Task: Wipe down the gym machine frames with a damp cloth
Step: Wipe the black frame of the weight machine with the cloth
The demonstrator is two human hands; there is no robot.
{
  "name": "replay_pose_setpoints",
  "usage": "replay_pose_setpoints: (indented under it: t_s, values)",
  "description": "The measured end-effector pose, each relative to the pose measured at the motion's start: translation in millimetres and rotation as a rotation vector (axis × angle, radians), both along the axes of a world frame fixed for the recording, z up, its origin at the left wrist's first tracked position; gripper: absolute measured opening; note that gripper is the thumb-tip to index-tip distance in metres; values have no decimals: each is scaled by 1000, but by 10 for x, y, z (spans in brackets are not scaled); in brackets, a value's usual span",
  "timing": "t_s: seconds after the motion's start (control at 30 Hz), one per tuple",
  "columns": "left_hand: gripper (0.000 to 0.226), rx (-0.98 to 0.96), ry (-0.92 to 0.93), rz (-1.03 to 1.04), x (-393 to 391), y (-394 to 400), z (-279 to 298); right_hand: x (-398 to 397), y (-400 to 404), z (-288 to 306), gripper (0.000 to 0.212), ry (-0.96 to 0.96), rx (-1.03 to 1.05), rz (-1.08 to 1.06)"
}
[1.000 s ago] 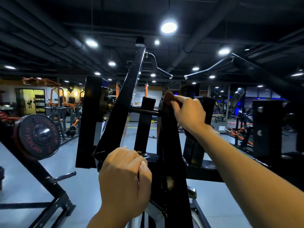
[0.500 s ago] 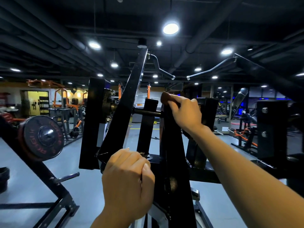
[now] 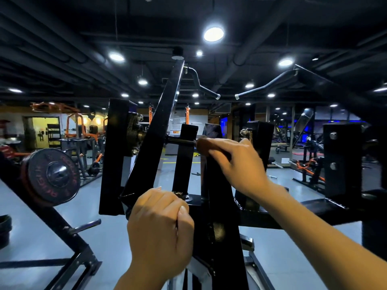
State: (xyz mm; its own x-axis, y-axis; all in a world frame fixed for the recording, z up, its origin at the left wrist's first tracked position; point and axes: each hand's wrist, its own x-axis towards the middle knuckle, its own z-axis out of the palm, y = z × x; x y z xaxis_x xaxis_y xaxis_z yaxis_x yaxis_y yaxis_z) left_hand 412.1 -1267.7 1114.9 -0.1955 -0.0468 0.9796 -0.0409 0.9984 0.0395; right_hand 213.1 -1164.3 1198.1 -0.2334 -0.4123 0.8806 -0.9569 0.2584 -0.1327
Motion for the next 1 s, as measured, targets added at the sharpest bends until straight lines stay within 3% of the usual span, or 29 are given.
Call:
replay_pose_setpoints:
  t_s: [0.17, 0.37, 0.53, 0.77, 0.87, 1.0]
  values:
    - [44, -7, 14, -18, -7, -4, -12, -281, -24, 155, 33, -172, -71, -53]
    - [44, -22, 16, -11, -9, -11, 4, 124, 220, -222, 35, 2, 45, 72]
    - [44, -1, -5, 14, 8, 11, -13, -72, 179, -76, 34, -142, -80, 3]
    - [43, 29, -32, 18, 11, 24, 3, 217, 562, -433, 37, 15, 53, 49]
    - [44, 34, -34, 40, 1, 22, 4, 22, 450, -303, 35, -106, -27, -2]
    - [45, 36, -50, 50, 20, 11, 0, 309, 295, -311, 35, -6, -31, -36]
